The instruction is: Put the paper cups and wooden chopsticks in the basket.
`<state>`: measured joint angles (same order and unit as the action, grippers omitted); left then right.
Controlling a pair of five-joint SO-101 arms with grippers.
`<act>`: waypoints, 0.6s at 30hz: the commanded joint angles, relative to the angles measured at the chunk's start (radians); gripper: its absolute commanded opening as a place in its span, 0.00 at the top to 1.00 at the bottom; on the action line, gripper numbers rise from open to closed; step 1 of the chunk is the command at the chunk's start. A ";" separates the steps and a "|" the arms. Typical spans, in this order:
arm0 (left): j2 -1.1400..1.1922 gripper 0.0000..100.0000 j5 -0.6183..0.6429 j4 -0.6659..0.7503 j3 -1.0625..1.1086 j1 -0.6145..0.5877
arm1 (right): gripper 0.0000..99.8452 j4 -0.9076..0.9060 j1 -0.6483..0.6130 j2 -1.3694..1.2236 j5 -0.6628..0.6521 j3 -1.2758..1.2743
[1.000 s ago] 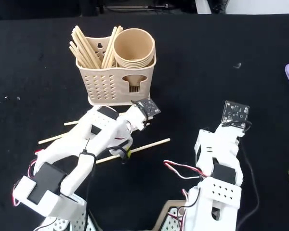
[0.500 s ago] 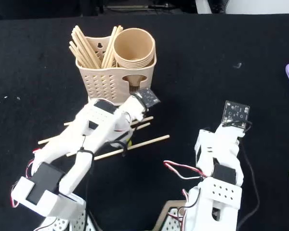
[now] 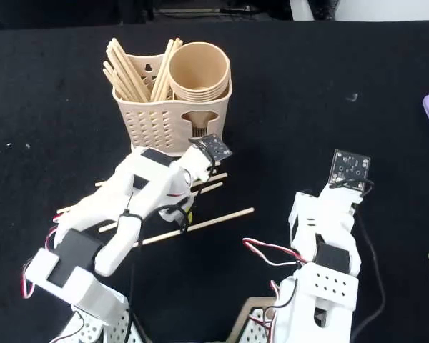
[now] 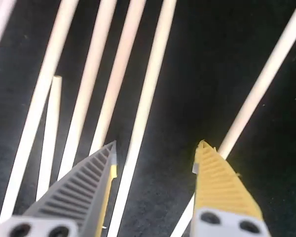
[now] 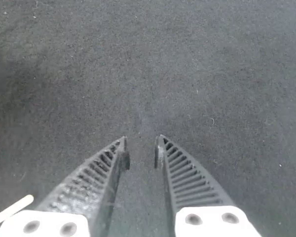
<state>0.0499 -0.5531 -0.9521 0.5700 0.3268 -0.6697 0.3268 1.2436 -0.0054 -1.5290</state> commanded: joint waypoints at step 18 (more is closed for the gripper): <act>0.009 0.75 -0.049 -0.273 -0.177 0.151 | 0.90 0.025 -0.011 0.024 -0.014 0.033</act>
<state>0.0683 -0.5976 -1.2160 0.4488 0.4480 -0.6697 0.3268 1.2436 -0.0069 -1.5290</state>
